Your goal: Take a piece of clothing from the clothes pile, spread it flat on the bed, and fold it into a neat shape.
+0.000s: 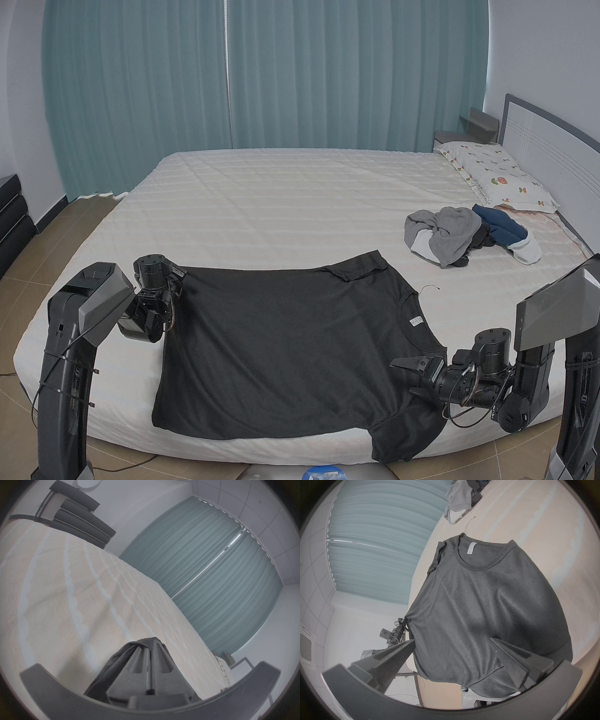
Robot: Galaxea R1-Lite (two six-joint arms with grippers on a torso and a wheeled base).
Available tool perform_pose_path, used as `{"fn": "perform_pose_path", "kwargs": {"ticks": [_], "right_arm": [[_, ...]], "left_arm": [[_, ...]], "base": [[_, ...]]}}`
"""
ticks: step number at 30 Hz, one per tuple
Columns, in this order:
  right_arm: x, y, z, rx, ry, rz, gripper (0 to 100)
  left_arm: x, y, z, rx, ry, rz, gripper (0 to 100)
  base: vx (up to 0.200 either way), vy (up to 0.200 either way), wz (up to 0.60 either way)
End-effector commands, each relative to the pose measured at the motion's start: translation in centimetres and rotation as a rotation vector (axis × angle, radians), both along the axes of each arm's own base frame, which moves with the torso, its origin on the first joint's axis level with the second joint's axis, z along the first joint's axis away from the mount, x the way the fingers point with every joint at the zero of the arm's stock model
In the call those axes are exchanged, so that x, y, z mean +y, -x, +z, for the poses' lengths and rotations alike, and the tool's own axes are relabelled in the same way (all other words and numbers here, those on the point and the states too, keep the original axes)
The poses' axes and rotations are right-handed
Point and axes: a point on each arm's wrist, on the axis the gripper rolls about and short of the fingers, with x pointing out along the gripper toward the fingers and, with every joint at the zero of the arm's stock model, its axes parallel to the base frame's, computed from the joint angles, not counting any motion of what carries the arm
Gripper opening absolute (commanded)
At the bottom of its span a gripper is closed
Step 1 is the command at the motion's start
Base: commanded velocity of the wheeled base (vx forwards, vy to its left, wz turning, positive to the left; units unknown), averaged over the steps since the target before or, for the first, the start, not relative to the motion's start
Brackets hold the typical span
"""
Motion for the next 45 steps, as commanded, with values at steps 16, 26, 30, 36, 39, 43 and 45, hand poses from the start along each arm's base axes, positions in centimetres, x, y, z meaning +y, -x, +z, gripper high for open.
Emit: {"fn": "perform_pose_path", "kwargs": {"ticks": [16, 26, 30, 36, 39, 43, 45], "right_arm": [[-0.1, -0.1, 0.2, -0.012, -0.011, -0.007, 100], [-0.1, -0.1, 0.2, -0.012, -0.011, -0.007, 100], [0.0, -1.1, 0.5, -0.047, -0.025, -0.015, 100], [2.0, -3.2, 1.8, -0.157, -0.028, -0.018, 100], [3.3, -5.2, 4.2, -0.257, -0.008, 0.006, 100], [5.7, -9.0, 7.9, -0.331, 0.062, -0.031, 100], [7.5, -11.7, 8.7, -0.326, 0.11, -0.084, 100]], "left_arm": [[0.5, 0.8, 1.0, 0.004, 0.024, 0.01, 100], [2.1, 3.5, 5.4, -0.019, 0.235, -0.098, 100], [3.1, 4.6, 4.9, 0.021, 0.299, -0.139, 100], [2.9, 6.3, 3.1, 0.101, 0.309, -0.139, 100], [2.9, 6.5, 3.0, 0.111, 0.306, -0.141, 100], [3.0, 6.5, 2.9, 0.115, 0.305, -0.137, 100], [2.9, 6.5, 2.8, 0.117, 0.305, -0.139, 100]], "base": [[0.0, 0.0, 0.0], [0.0, 0.0, 0.0], [0.0, 0.0, 0.0], [0.0, 0.0, 0.0], [0.0, 0.0, 0.0], [0.0, 0.0, 0.0], [0.0, 0.0, 0.0]]}}
